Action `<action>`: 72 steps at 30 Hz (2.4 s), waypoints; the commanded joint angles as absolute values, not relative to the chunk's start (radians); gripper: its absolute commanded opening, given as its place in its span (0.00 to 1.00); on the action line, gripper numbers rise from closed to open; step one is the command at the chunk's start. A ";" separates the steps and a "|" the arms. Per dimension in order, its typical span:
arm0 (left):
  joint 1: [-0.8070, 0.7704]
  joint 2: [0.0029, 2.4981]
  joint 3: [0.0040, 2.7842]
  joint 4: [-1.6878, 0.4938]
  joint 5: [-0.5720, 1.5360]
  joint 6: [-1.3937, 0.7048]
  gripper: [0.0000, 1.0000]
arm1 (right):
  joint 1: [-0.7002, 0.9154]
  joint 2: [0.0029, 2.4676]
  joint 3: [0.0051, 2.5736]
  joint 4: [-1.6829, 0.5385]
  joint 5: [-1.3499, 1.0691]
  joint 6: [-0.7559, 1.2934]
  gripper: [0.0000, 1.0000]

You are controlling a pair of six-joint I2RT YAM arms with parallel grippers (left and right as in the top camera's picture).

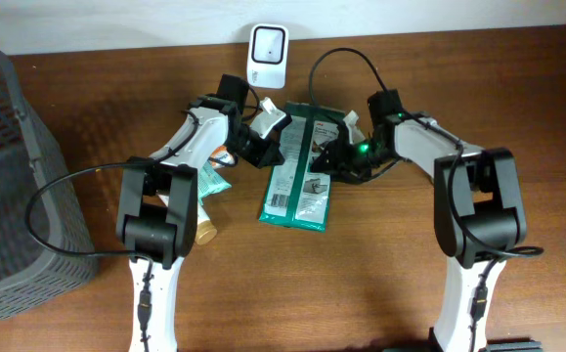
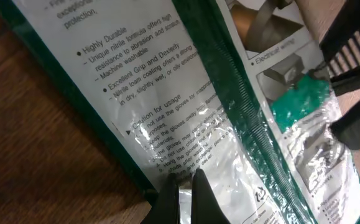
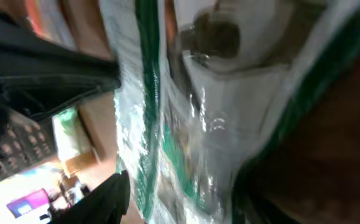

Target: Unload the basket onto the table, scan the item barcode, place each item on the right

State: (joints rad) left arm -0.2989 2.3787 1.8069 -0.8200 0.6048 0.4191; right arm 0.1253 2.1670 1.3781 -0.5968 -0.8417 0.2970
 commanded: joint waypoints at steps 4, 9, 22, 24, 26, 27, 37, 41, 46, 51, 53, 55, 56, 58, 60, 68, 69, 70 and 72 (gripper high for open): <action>-0.305 2.455 1.760 -0.859 0.564 0.405 0.00 | 0.217 2.221 1.309 -0.394 -0.818 0.412 0.41; -0.304 2.455 1.755 -0.854 0.560 0.406 0.00 | 0.189 2.221 1.309 -0.382 -0.816 0.426 0.17; -0.142 2.181 1.976 -1.095 0.298 0.162 0.00 | 0.141 2.220 1.309 -0.427 -0.816 0.344 0.04; -0.098 2.119 1.976 -1.116 0.195 0.099 0.00 | 0.142 2.220 1.309 -0.427 -0.816 0.329 0.04; -0.060 2.086 1.976 -1.124 0.177 0.097 0.07 | 0.141 2.220 1.309 -0.430 -0.816 0.328 0.04; -0.039 2.078 1.976 -1.124 0.178 0.097 0.16 | 0.142 2.220 1.309 -0.430 -0.817 0.326 0.04; 0.040 2.075 1.975 -1.157 0.178 0.098 0.99 | 0.142 2.220 1.309 -0.431 -0.817 0.321 0.04; 0.040 2.075 1.975 -1.157 0.178 0.098 0.99 | 0.142 2.220 1.309 -0.434 -0.817 0.321 0.04; 0.039 2.075 1.975 -1.157 0.178 0.098 0.99 | 0.142 2.220 1.309 -0.443 -0.820 0.321 0.04; 0.039 2.075 1.975 -1.157 0.178 0.098 0.99 | 0.142 2.203 1.346 -0.517 -0.812 0.259 0.04; 0.039 2.075 1.975 -1.157 0.178 0.098 0.99 | 0.143 2.160 1.408 -0.625 -0.720 0.208 0.04; 0.039 2.075 1.975 -1.157 0.178 0.098 0.99 | 0.145 2.113 1.475 -0.726 -0.648 0.166 0.04; 0.039 2.075 1.975 -1.157 0.178 0.098 0.99 | 0.145 2.088 1.511 -0.767 -0.630 0.152 0.04; 0.039 2.075 1.975 -1.157 0.178 0.098 0.99 | 0.145 2.028 1.596 -0.849 -0.587 0.134 0.04; 0.039 2.075 1.975 -1.157 0.178 0.098 0.99 | 0.151 1.979 1.670 -0.923 -0.550 0.104 0.04; 0.039 2.075 1.975 -1.157 0.178 0.098 0.99 | 0.305 1.830 1.911 -1.033 -0.112 0.059 0.04; 0.039 2.075 1.975 -1.157 0.178 0.098 0.99 | 0.329 1.830 1.930 -1.024 -0.037 0.059 0.04; 0.039 2.075 1.975 -1.157 0.178 0.098 0.99 | 0.352 1.830 1.944 -1.007 0.038 0.059 0.04; 0.039 2.075 1.975 -1.157 0.178 0.098 0.99 | 0.392 1.830 1.948 -0.957 0.142 0.031 0.04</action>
State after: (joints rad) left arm 0.0395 2.0796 1.9736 -1.1564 0.1822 0.1036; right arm 0.3408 1.8481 1.9179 -1.0019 -0.1211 0.0711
